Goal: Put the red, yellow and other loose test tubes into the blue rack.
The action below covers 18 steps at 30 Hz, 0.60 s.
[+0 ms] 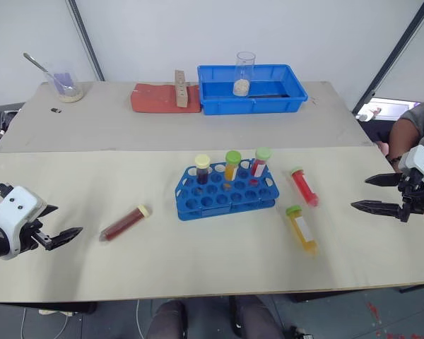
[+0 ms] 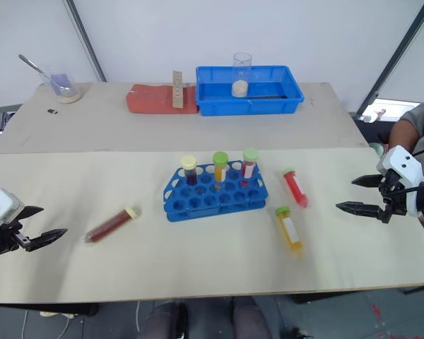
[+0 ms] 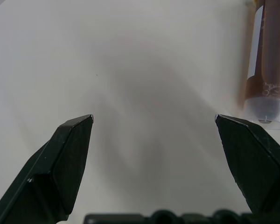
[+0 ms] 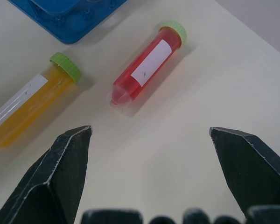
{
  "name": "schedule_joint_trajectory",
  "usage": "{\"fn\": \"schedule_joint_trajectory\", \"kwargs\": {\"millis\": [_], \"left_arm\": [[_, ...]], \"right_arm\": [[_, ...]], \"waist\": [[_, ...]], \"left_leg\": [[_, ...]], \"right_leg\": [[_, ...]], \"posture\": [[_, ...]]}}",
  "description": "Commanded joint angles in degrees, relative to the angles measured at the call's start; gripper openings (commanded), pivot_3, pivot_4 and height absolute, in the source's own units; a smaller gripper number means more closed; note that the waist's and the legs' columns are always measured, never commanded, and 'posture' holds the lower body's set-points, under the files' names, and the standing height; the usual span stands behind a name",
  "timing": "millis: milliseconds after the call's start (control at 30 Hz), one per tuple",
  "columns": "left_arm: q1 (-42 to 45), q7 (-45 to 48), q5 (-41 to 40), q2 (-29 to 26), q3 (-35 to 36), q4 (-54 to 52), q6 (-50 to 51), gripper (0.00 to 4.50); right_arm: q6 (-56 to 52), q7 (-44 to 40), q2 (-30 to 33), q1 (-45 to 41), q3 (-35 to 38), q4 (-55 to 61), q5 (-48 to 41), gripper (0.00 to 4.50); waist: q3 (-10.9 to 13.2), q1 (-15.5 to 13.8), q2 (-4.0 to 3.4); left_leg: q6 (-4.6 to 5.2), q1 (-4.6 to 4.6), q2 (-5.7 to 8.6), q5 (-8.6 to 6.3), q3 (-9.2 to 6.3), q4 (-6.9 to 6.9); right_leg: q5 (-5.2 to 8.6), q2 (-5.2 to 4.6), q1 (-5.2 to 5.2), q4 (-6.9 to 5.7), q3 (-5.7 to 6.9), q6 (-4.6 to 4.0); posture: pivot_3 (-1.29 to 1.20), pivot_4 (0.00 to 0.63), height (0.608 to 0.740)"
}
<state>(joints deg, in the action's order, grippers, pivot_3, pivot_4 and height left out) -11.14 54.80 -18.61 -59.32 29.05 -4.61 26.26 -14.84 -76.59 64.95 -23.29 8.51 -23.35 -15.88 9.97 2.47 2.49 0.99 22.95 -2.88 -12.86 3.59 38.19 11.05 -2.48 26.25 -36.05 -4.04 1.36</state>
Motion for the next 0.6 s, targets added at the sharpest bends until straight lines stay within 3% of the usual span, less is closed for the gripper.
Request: {"fn": "schedule_joint_trajectory", "kwargs": {"millis": [33,600], "left_arm": [[0.8,0.8,-0.6,-0.5,0.6,-1.1,0.1,4.49],[4.7,2.5,-5.5,2.1,2.3,-2.7,1.0,4.49]], "right_arm": [[0.9,-0.4,0.3,-1.0,0.7,0.0,-0.1,4.48],[-5.1,0.4,-1.7,-3.1,2.3,1.0,-2.7,4.48]], "waist": [[0.0,0.0,0.0],[0.0,0.0,0.0]], "left_leg": [[0.0,0.0,0.0,0.0,0.0,0.0],[0.0,-0.01,0.01,0.01,0.0,0.01]], "right_leg": [[0.0,0.0,0.0,0.0,0.0,0.0],[-0.02,0.0,-0.03,-0.02,-0.01,0.02]], "posture": [[0.0,0.15,0.74],[0.0,0.15,0.74]]}}
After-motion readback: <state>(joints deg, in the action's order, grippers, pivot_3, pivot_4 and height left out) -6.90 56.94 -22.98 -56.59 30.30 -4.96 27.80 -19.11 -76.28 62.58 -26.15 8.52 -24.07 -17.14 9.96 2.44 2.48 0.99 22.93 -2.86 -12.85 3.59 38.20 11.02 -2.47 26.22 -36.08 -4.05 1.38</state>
